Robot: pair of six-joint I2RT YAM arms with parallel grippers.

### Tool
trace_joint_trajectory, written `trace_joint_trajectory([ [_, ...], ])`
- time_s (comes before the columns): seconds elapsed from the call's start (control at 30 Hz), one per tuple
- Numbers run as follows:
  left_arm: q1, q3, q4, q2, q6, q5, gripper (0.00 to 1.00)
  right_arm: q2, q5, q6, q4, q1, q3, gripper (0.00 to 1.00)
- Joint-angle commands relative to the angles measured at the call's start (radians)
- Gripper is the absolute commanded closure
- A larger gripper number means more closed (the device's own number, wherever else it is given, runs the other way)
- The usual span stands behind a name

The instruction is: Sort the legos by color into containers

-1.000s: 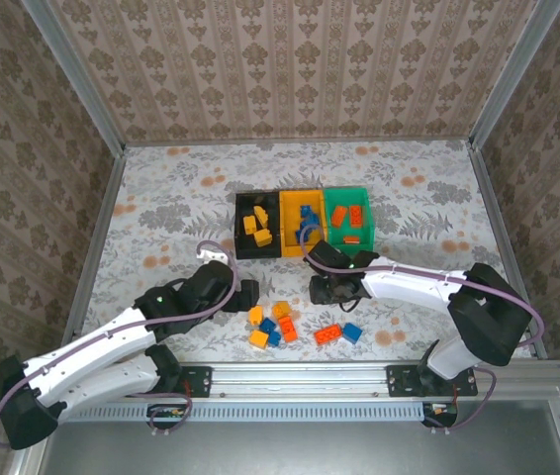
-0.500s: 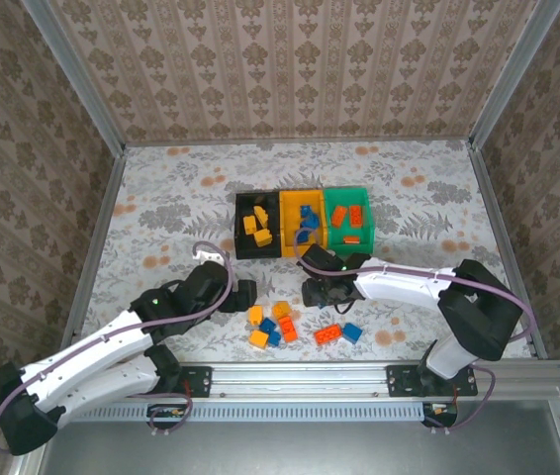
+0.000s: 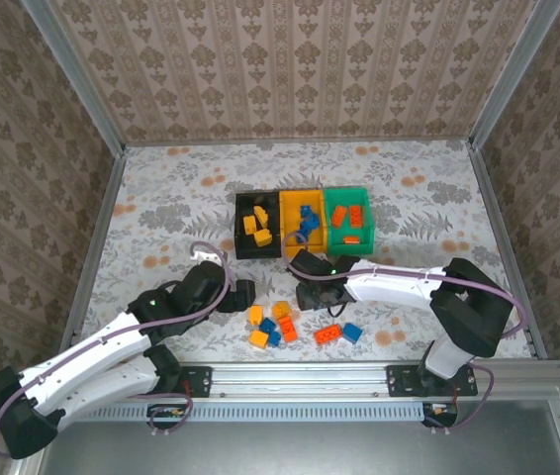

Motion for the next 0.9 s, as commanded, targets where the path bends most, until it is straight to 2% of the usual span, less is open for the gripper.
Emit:
trace_joint_trajectory([
  [0.0,0.009,-0.018,-0.009,-0.013,-0.016,0.008,0.0,0.026,0.03,0.003,-0.055,0.014,0.017,0.47],
  [0.13,0.012,-0.018,-0.009,-0.015,-0.016,0.011,0.0,0.058,0.046,0.0,-0.052,0.014,0.014,0.48],
  [0.37,0.016,-0.014,-0.012,-0.016,-0.012,0.014,0.0,0.033,0.05,-0.013,-0.039,0.014,0.036,0.61],
  [0.47,0.016,-0.023,-0.002,-0.014,-0.01,0.02,0.0,-0.013,0.077,-0.053,-0.065,-0.001,0.1,0.63],
  [0.6,0.016,-0.033,0.019,-0.002,-0.016,0.032,0.0,-0.036,0.08,-0.109,-0.079,-0.08,0.227,0.63],
  [0.73,0.016,-0.031,0.028,0.01,-0.011,0.04,0.0,0.043,0.067,-0.147,-0.078,-0.162,0.358,0.63],
  [0.87,0.015,-0.033,0.035,0.024,-0.007,0.051,0.0,0.197,0.089,-0.161,-0.105,-0.225,0.514,0.63],
])
